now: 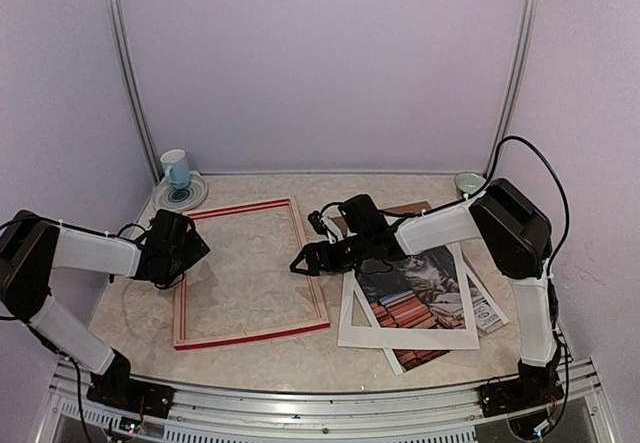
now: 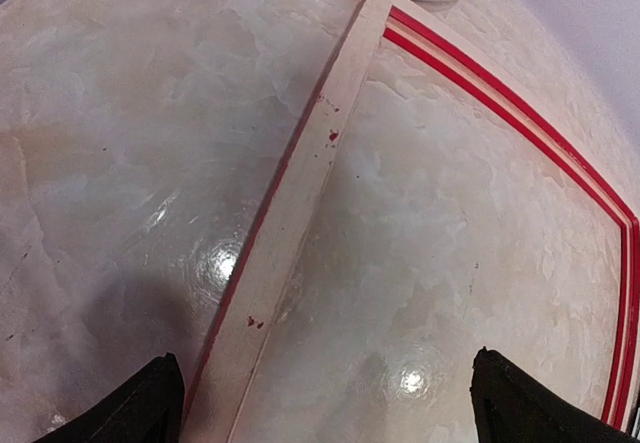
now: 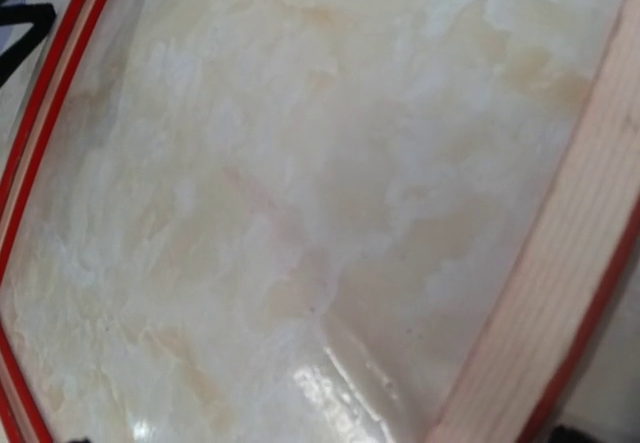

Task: Put the photo into the frame
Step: Adjust the frame body at the center of the board.

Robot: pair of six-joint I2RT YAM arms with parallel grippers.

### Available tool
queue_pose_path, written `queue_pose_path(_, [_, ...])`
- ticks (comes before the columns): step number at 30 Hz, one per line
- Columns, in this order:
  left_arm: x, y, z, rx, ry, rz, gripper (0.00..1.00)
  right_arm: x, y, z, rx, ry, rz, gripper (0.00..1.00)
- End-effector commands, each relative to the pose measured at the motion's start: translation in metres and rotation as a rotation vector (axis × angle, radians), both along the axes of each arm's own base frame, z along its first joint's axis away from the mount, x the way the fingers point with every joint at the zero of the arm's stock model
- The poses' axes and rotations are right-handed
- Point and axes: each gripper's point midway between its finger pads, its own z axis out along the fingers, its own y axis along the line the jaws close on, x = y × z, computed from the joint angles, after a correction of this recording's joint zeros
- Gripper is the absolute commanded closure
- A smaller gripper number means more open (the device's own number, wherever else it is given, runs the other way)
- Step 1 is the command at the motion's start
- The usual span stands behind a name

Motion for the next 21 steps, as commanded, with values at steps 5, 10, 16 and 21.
queue_pose_path(5, [0.011, 0.010, 0.010, 0.014, -0.020, 0.022, 0.01, -0.024, 0.002, -0.001, -0.010, 0.034, 0.059, 0.01])
queue_pose_path(10, [0.014, 0.008, 0.003, -0.002, -0.013, 0.009, 0.01, -0.028, 0.000, 0.003, -0.008, 0.026, 0.059, 0.01])
queue_pose_path(16, [0.022, -0.003, -0.004, -0.048, -0.021, -0.031, 0.01, -0.043, 0.007, 0.006, -0.008, 0.018, 0.104, 0.01])
queue_pose_path(21, [0.031, -0.015, -0.005, -0.087, -0.037, -0.063, 0.01, -0.050, 0.008, 0.006, -0.014, 0.015, 0.126, 0.01])
